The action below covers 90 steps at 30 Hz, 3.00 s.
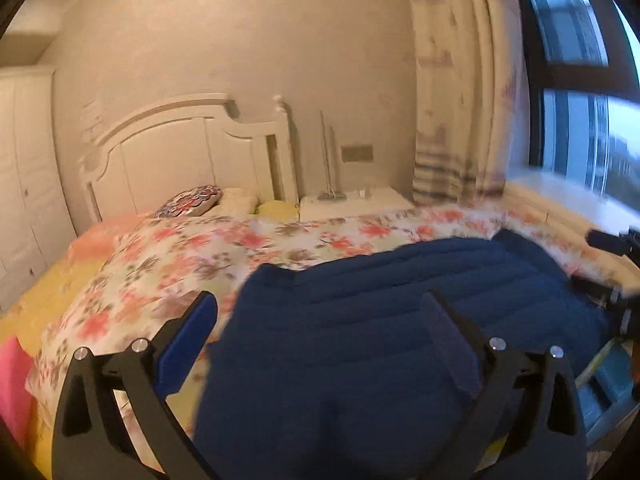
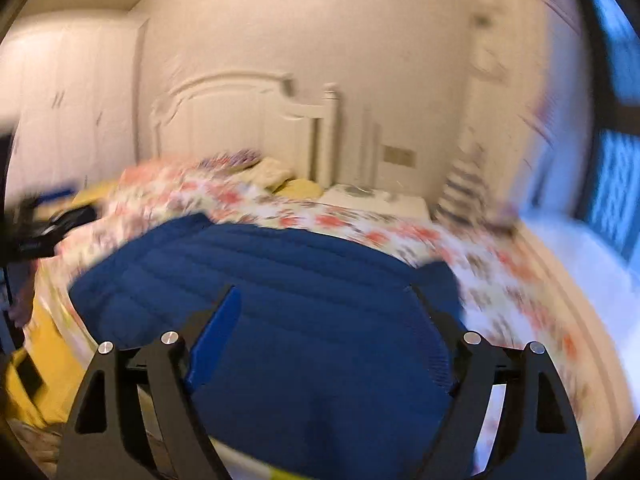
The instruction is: Fold large clothes
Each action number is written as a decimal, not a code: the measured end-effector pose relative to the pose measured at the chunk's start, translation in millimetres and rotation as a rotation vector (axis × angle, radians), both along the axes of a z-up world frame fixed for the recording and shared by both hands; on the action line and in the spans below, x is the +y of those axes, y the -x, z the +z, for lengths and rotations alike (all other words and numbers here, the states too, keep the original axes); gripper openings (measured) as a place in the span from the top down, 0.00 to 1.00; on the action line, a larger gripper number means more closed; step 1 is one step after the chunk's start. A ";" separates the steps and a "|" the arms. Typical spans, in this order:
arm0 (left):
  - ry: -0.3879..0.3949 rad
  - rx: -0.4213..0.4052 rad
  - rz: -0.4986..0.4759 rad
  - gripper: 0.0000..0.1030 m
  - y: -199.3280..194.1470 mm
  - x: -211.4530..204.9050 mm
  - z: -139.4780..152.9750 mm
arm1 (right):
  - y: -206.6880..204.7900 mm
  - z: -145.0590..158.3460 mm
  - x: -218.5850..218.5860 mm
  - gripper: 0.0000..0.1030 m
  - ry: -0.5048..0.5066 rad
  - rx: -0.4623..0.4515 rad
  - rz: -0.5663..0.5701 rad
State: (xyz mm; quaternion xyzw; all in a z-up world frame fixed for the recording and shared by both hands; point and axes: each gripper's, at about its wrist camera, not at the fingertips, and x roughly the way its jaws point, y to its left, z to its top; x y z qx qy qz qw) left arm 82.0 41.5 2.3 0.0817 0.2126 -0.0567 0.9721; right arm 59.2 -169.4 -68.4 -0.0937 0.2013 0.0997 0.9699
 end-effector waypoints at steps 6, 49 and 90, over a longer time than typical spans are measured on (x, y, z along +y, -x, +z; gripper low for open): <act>-0.054 0.212 0.087 0.02 -72.1 -32.2 -67.8 | -42.5 -49.3 49.8 0.26 0.135 0.117 0.008; 0.012 0.325 -0.016 0.02 -88.3 3.9 -71.2 | -30.6 -41.0 -68.5 0.20 -0.002 0.295 -0.211; -0.028 0.450 0.178 0.02 -206.5 37.4 -117.1 | -235.2 -22.7 -33.6 0.41 -0.060 0.392 -0.268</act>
